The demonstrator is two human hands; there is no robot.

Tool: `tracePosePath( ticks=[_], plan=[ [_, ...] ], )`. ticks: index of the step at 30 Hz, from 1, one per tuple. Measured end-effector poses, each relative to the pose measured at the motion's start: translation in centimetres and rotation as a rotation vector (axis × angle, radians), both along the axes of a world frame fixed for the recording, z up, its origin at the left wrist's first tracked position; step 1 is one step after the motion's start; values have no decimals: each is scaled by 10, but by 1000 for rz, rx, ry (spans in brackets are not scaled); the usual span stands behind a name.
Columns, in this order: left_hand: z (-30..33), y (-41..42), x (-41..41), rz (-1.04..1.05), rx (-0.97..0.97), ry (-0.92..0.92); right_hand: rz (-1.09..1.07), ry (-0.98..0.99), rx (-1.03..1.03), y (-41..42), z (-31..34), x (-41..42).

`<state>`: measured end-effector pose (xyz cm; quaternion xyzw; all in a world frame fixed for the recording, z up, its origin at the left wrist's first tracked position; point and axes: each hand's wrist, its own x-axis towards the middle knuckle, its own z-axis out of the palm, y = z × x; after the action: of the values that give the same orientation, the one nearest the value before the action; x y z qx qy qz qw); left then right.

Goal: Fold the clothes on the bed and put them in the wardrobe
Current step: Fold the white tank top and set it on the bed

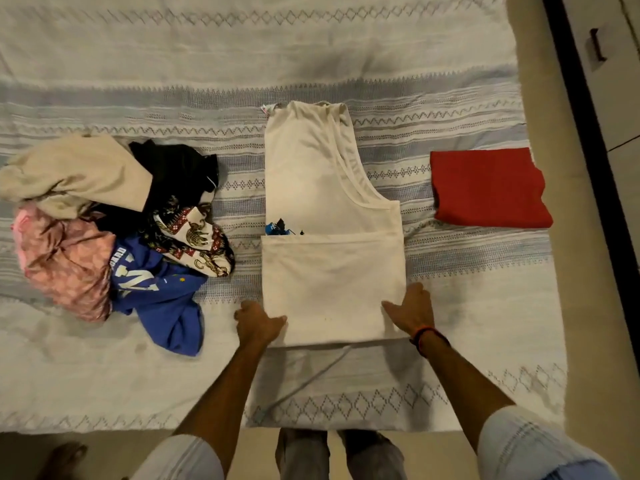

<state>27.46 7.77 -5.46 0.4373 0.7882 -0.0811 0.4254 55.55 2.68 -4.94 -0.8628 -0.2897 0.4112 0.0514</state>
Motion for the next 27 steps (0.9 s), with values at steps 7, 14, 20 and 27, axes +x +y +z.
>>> tracePosePath(
  ticks=[7, 14, 20, 27],
  plan=[
    [-18, -28, -6, 206, 18, -148, -240, 137, 56, -29, -18, -4],
    [-26, -23, -24, 335, -52, -304, -370, 290, 124, -35, -10, 5],
    [15, -31, -20, 493, 16, -375, -512, 296, 210, -50, 22, 11],
    [56, -63, -21, 537, 105, -457, -530, 296, 311, -81, 63, 11]
  ],
)
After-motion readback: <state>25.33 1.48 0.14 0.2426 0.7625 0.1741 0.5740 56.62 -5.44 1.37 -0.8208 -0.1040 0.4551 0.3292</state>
